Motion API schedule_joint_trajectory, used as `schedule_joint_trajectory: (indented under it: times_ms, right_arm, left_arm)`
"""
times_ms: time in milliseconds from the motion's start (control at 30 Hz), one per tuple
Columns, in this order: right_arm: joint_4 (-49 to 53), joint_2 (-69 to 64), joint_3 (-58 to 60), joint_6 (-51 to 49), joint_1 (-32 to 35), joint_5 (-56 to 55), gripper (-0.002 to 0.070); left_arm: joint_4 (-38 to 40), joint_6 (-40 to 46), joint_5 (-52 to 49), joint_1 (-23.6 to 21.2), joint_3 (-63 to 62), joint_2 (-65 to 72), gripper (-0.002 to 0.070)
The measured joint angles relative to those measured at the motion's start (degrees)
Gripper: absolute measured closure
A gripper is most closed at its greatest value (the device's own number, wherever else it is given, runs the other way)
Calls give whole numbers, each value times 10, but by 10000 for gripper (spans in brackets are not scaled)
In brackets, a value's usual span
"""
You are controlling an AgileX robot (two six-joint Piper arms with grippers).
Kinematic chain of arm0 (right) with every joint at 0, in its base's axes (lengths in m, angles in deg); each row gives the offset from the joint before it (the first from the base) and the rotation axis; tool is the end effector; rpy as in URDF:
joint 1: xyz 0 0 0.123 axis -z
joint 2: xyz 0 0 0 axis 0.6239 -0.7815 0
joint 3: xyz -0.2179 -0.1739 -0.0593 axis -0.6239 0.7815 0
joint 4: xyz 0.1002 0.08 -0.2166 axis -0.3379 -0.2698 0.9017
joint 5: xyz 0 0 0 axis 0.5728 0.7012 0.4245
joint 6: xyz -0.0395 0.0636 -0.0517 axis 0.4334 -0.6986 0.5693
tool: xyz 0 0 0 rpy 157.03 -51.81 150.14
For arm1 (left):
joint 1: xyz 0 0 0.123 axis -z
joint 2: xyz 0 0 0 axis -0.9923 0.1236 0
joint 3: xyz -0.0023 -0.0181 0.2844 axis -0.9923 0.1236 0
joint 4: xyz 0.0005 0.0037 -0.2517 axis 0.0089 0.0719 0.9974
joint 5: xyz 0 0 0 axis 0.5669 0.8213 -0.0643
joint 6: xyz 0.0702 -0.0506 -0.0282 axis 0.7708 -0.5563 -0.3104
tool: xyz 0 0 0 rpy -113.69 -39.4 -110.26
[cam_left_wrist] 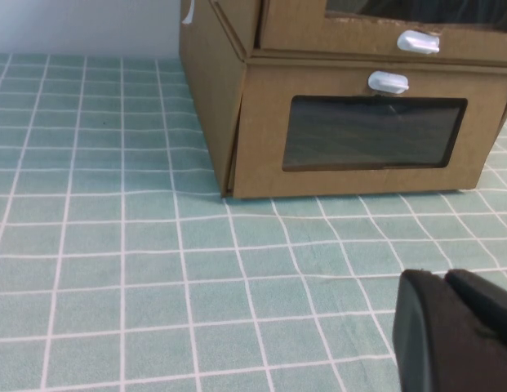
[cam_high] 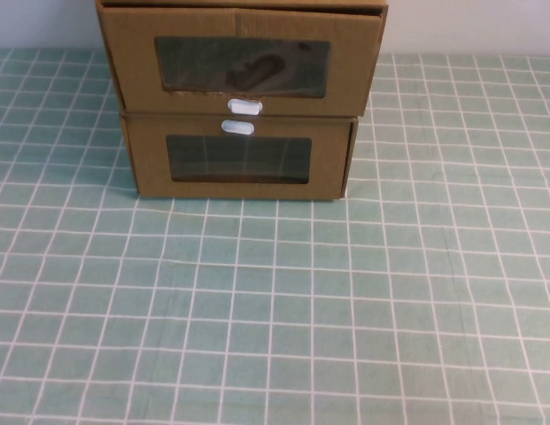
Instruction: Close the shoe box
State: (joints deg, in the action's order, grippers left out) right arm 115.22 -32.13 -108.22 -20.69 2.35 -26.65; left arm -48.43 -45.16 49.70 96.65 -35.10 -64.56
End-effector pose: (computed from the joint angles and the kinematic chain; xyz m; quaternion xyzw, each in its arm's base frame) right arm 0.0627 0.0130 0.2739 -0.1384 0.7667 0.0942 0.6198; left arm 0.0669 -0.0243 0.2523 0.0761 0.7851 -0.1404 0.5985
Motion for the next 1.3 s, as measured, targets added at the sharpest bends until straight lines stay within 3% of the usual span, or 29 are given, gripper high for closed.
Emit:
schedule_joint_trajectory:
  times_ms: [633, 767, 967, 1100, 1300]
  right_arm:
    - [0, 0, 0, -1, 0, 1, 690]
    - [0, 0, 0, -1, 0, 1, 690]
    - [0, 0, 0, -1, 0, 1, 690]
    - [-1, 0, 0, -1, 0, 2, 690]
    - [-1, 0, 0, -1, 0, 2, 690]
  left_arm:
    - [-5, 0, -2, 0, 13, -36, 680]
    - [-51, 0, 23, -1, 47, -85, 680]
    - [-80, -15, 111, -52, 147, -143, 680]
    - [-99, -22, 48, -79, 158, -144, 680]
    - [-105, -24, -16, -82, 160, -144, 680]
